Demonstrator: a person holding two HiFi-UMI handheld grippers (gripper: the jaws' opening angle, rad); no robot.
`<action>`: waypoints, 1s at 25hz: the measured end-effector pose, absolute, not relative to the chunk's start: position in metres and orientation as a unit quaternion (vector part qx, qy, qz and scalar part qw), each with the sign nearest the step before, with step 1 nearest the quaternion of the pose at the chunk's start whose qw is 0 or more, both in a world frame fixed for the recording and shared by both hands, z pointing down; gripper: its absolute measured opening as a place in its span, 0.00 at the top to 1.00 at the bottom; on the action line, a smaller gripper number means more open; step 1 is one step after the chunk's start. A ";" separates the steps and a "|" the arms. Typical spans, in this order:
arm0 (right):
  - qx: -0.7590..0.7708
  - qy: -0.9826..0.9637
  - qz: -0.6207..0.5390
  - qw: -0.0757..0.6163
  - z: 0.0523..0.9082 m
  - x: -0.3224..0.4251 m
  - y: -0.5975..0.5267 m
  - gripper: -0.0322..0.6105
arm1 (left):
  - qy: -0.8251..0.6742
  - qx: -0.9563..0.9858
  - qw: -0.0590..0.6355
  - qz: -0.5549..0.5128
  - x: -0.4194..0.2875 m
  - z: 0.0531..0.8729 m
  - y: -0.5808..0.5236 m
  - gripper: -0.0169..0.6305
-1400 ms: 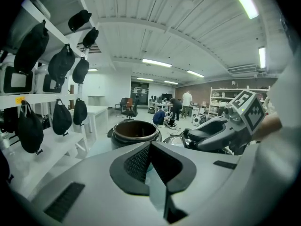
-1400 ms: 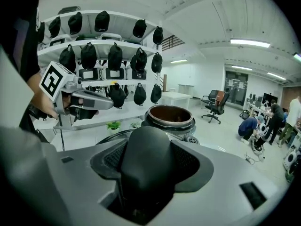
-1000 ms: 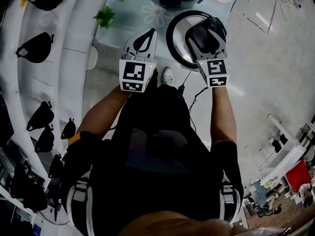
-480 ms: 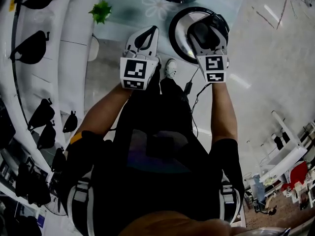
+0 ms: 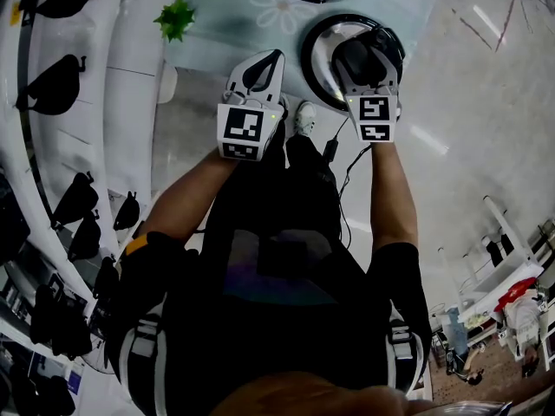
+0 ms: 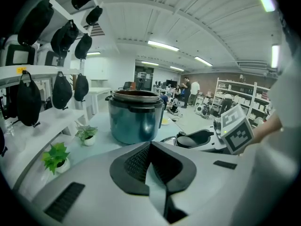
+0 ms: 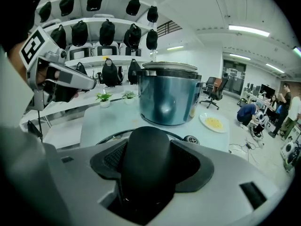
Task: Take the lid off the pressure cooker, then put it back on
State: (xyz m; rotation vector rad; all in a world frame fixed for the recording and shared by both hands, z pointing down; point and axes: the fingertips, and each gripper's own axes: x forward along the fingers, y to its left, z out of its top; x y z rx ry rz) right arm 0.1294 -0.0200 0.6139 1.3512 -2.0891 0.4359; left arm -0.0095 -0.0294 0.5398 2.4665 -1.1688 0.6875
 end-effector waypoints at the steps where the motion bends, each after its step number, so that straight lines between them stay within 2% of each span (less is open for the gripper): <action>1: 0.509 -0.788 0.164 0.305 0.617 0.128 -0.019 0.50 | -0.410 0.864 0.163 0.242 -0.010 0.541 -0.029 0.96; 16: 0.509 -0.785 0.165 0.312 0.637 0.127 -0.008 0.49 | -0.423 0.858 0.159 0.243 -0.012 0.539 -0.017 0.96; 25: 0.492 -0.785 0.154 0.343 0.626 0.126 -0.005 0.49 | -0.438 0.857 0.143 0.230 -0.011 0.518 -0.003 0.96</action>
